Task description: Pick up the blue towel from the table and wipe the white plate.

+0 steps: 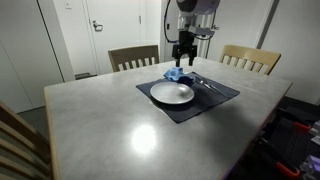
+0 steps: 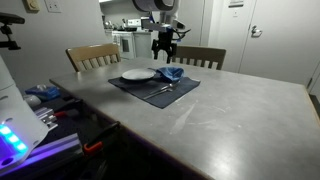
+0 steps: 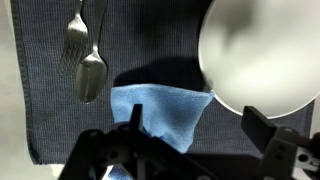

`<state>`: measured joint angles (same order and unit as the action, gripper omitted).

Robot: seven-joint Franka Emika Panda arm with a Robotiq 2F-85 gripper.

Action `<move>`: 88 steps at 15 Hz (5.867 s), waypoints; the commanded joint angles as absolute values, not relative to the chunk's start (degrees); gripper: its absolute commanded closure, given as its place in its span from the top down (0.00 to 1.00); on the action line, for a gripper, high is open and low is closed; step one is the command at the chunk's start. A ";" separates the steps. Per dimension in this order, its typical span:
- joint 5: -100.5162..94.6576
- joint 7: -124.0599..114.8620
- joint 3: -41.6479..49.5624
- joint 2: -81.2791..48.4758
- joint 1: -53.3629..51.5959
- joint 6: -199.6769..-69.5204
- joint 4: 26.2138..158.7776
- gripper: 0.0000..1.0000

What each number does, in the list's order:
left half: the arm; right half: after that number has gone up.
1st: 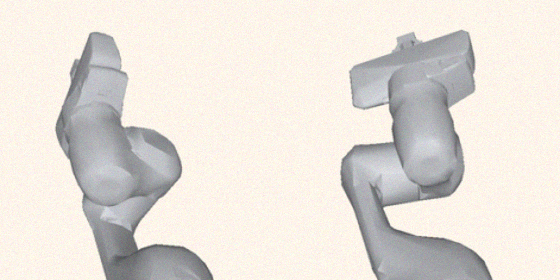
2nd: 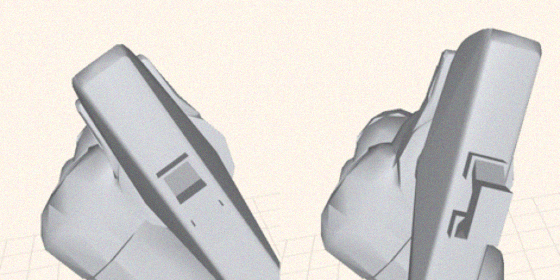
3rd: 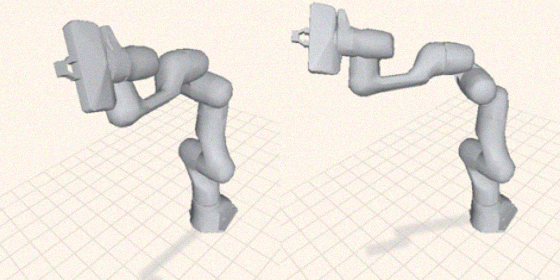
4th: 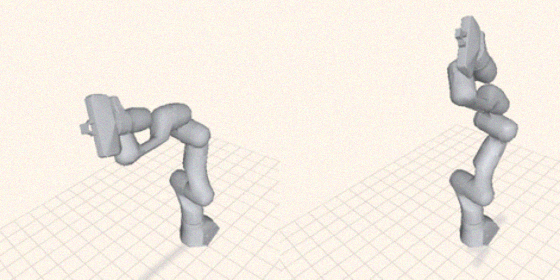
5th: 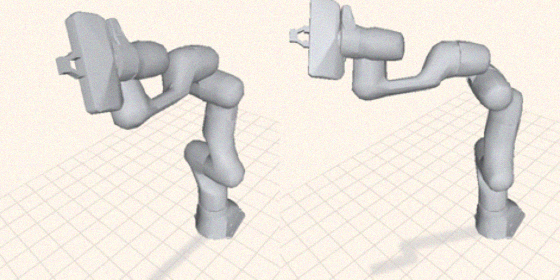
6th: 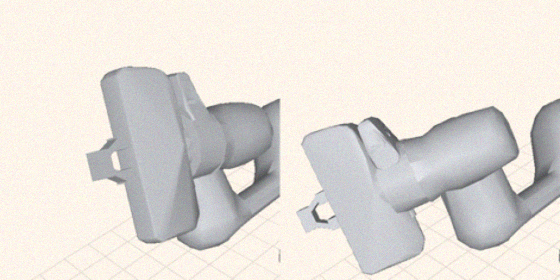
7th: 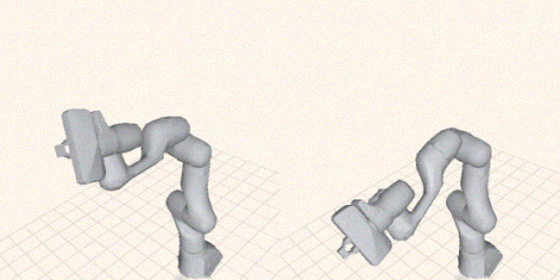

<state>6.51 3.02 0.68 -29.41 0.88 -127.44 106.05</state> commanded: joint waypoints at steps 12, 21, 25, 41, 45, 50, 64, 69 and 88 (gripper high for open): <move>10.44 -4.49 1.21 -37.82 2.16 -141.45 106.65 1.00; 9.28 -5.74 2.39 -35.47 1.80 -144.81 109.77 0.35; 6.74 -8.90 4.22 -33.32 0.49 -144.76 110.11 0.11; 6.20 2.28 -2.09 -13.17 -0.23 -131.82 126.41 0.02; 6.50 6.23 -4.27 -12.76 -1.39 -131.99 127.49 0.02; 10.98 9.94 -6.32 -15.19 -1.40 -134.31 126.61 0.02; 3.95 5.11 -5.58 -23.85 -4.99 -133.07 123.91 0.02; 4.31 7.84 -7.16 -24.74 -4.95 -126.20 121.57 0.02; 11.62 13.53 -7.95 -32.97 -1.46 -141.16 111.02 0.02</move>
